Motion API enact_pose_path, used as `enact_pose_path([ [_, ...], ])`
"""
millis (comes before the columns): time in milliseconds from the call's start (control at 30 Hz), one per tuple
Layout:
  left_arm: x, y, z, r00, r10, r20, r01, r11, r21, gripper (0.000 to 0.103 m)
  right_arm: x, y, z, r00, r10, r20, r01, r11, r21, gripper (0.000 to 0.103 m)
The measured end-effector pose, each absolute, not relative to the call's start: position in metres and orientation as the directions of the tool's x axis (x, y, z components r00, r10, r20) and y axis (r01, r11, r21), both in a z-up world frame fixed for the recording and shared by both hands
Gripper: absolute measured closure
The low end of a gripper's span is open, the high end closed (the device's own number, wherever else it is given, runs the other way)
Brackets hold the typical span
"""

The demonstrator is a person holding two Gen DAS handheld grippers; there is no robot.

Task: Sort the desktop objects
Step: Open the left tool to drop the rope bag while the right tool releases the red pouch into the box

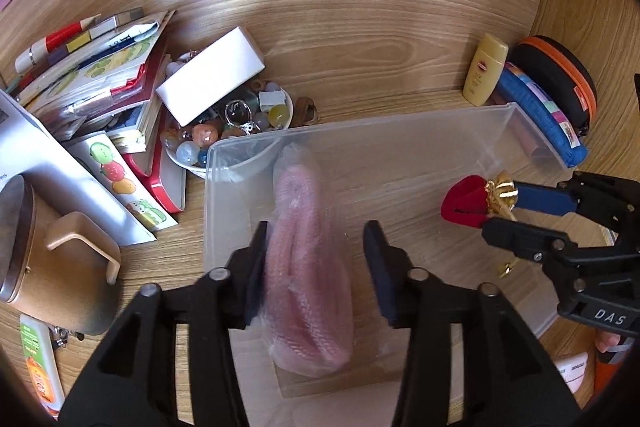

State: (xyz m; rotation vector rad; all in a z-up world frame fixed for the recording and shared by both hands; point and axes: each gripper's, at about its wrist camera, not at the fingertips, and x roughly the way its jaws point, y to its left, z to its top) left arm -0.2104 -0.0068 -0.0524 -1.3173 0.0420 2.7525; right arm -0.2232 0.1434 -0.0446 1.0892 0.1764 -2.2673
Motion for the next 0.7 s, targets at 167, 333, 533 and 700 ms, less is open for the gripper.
enact_pose_path([
  [167,-0.209,-0.006,-0.051,-0.631,0.071,-0.773,-0.104,-0.995,-0.007,0.043,-0.221,0.140,-0.047,-0.475,-0.457,-0.752,0.581,-0.805,0.122,0.060],
  [333,-0.208,-0.008,-0.051,-0.635,0.083,-0.768,-0.110,-0.994,-0.017,0.040,-0.216,0.135,-0.045,-0.483,-0.446,-0.754,0.595,-0.799,0.091,0.051],
  [533,-0.205,-0.007,-0.045,-0.659,0.072,-0.749,-0.103,-0.995,-0.005,0.022,-0.209,0.137,-0.034,-0.524,-0.442,-0.728,0.589,-0.805,0.065,0.039],
  [700,-0.203,-0.009,-0.041,-0.665,0.089,-0.742,-0.105,-0.994,-0.026,0.020,-0.210,0.138,-0.031,-0.536,-0.442,-0.719,0.583,-0.810,0.064,0.038],
])
